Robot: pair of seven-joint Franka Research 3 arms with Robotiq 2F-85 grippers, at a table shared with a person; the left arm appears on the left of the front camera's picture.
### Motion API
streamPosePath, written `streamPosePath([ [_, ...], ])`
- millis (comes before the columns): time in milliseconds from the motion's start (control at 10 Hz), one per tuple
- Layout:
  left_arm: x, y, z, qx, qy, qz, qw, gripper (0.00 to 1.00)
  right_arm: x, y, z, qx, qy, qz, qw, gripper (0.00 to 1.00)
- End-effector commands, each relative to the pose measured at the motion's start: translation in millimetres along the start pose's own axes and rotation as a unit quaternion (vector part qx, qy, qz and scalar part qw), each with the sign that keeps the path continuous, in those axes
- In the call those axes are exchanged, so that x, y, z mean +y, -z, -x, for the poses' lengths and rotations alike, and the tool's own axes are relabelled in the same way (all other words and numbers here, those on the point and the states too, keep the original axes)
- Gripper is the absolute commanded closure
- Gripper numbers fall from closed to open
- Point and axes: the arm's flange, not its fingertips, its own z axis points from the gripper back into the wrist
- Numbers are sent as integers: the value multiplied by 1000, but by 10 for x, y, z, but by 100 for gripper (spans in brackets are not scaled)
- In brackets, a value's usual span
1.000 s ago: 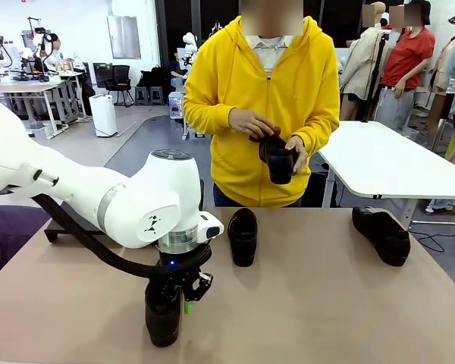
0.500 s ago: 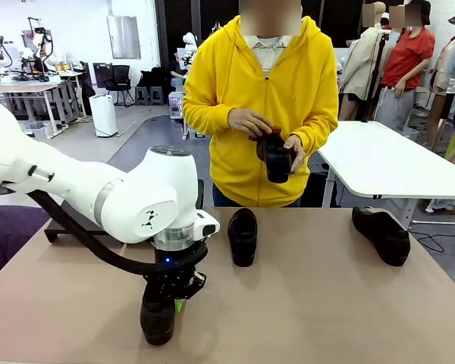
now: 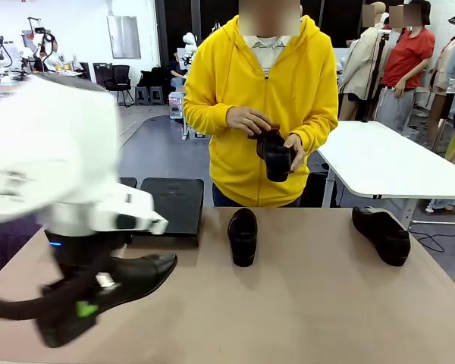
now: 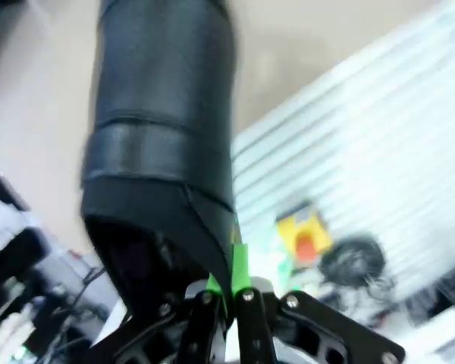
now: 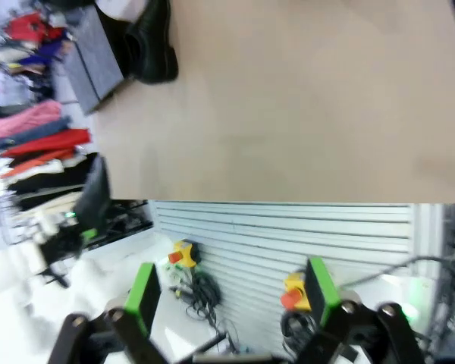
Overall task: Organize the shoes by placing them on the stand.
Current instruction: Place the Shoe from the middle of the table onto the Shoes Stand.
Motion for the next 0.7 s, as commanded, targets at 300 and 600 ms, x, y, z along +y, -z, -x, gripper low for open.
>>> streamPosePath([
  [300,1319,209,866,-6,-191,32,981,100,-14,-36,14,3,-8,8,1000,0],
  [600,1458,-25,958,-2,-195,34,980,100,-14,-36,14,3,-8,8,1000,0],
])
